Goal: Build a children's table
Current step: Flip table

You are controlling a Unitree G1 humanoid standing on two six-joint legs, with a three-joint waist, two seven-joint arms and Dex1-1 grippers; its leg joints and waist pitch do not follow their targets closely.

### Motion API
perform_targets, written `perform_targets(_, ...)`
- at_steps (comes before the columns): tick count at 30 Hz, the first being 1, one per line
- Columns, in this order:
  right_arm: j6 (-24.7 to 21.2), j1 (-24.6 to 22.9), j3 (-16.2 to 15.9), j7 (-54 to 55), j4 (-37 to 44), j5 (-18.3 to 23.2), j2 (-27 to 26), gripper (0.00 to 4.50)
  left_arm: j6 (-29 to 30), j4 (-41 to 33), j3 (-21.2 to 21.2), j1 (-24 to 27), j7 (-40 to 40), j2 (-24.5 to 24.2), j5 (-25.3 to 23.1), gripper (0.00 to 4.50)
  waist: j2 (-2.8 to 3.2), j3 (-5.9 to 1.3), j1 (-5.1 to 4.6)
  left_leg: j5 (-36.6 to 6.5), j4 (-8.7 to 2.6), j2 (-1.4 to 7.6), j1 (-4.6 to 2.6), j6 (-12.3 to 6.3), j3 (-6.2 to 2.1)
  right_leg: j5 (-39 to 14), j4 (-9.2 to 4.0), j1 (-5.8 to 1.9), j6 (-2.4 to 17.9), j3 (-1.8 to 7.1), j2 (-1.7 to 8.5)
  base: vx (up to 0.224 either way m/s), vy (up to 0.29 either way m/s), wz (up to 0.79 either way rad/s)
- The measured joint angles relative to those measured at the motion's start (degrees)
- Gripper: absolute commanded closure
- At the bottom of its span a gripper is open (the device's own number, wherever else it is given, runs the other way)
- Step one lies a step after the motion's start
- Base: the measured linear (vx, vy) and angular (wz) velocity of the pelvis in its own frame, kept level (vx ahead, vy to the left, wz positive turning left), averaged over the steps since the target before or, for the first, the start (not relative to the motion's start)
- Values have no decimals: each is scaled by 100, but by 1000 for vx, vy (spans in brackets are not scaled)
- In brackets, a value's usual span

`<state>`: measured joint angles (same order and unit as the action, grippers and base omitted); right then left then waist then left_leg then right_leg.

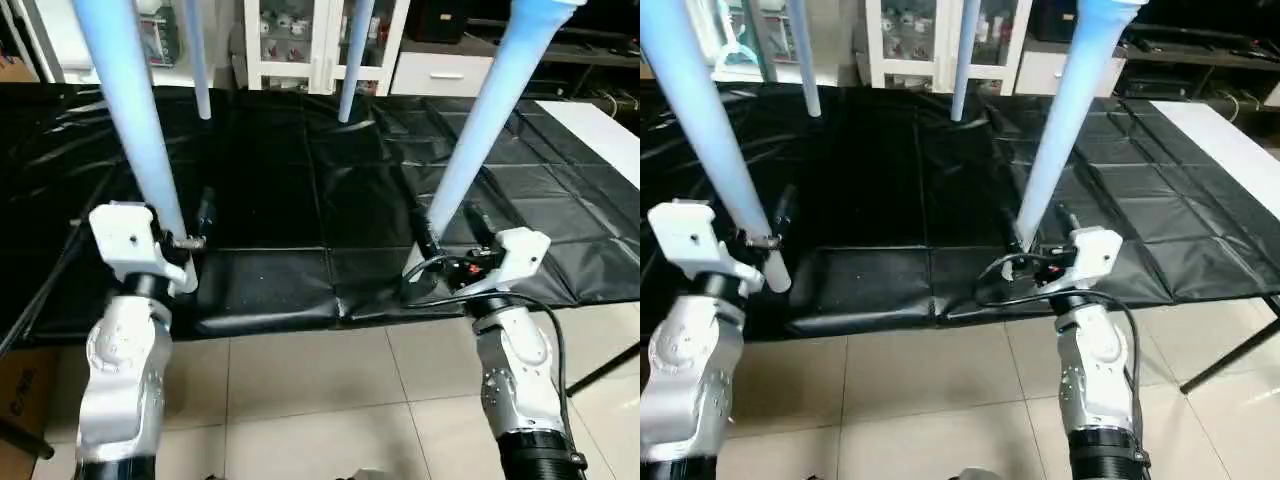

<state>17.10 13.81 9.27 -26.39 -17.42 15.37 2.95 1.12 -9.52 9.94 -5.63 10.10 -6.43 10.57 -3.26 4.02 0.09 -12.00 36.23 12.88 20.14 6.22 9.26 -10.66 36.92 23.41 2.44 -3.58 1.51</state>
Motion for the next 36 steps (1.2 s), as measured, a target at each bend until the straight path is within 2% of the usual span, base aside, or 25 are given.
perform_targets(8,79,-210,-70,-36,383,63,-13,0,-28,-235,-68,387,93,-74,29,2,-3,-1,10,0,0,-1,1,0,-3,-1,-8,-2,-1,0,0,0,0,0)
perform_targets(13,100,-344,-82,-37,463,97,-20,0,-52,-413,-64,571,107,-77,60,2,-3,-2,-22,0,0,-2,3,0,-21,0,-17,-2,-3,-2,0,0,0,0)
perform_targets(19,115,-598,-89,-35,774,136,-21,0,-64,-776,25,850,155,-56,279,2,-1,-3,-37,0,0,-3,5,-1,-29,0,-21,-5,-3,-4,-1,0,0,0)
perform_targets(25,107,-886,-106,-53,1083,265,-3,0,-96,-1051,47,1314,185,39,564,2,-10,-9,-75,-1,-1,-3,13,-2,-34,-1,-33,-4,-6,-6,-3,0,0,0)
perform_targets(29,50,-1204,-233,-224,1448,331,30,0,-85,-1556,7,1863,301,150,873,2,-33,-22,-117,-3,-3,-2,20,-4,-40,-1,-46,-5,-8,-8,-5,0,0,0)
perform_targets(36,-170,-1442,-349,-280,1703,469,83,0,126,-1771,-75,2139,63,230,775,2,-58,-37,-127,-5,-5,-6,25,-8,-52,4,-101,-17,-16,-18,-7,0,0,0)
